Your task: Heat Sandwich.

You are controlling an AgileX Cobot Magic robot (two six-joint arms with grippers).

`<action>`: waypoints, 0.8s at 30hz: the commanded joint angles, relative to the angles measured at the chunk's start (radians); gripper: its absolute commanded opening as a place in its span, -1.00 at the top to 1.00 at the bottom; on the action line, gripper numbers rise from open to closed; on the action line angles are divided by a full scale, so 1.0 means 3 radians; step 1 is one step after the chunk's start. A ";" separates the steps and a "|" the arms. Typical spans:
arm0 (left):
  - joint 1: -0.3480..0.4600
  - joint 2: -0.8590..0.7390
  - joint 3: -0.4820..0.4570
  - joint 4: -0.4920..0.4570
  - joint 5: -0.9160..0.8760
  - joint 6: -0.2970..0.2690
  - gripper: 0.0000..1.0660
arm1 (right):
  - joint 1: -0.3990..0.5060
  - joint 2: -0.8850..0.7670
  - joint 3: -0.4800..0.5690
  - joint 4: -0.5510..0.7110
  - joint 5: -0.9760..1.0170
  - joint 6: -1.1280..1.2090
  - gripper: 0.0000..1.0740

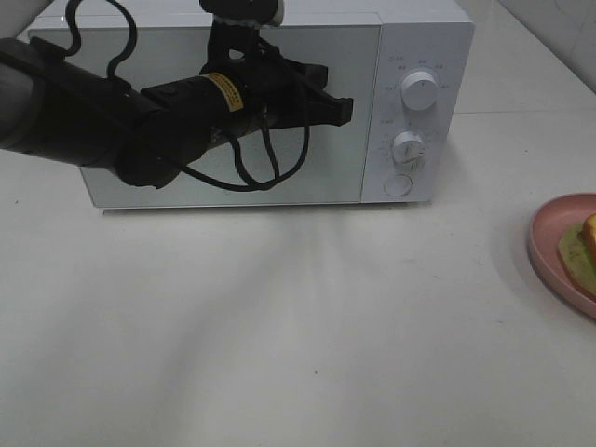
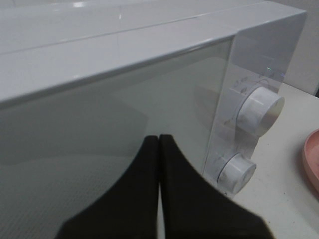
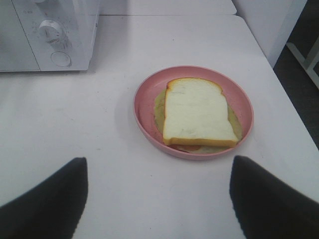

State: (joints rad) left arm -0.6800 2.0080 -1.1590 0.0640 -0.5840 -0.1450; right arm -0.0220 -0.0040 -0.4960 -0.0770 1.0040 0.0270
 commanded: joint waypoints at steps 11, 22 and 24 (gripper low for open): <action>-0.0043 -0.0650 0.0837 -0.0043 -0.0013 -0.0013 1.00 | -0.0023 -0.0090 0.0003 0.0007 -0.0030 0.0003 -0.40; -0.0043 -0.1327 0.1470 -0.0103 0.0280 -0.0017 -0.50 | -0.0023 -0.0090 0.0003 0.0007 -0.0030 0.0003 -0.40; -0.0040 -0.1433 0.1470 -0.0127 0.0687 -0.0013 -0.92 | -0.0023 -0.0090 0.0003 0.0007 -0.0030 0.0003 -0.40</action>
State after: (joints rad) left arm -0.6860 1.6270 -0.7250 0.0490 -0.5020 -0.1450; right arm -0.0220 -0.0040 -0.4960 -0.0770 1.0040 0.0270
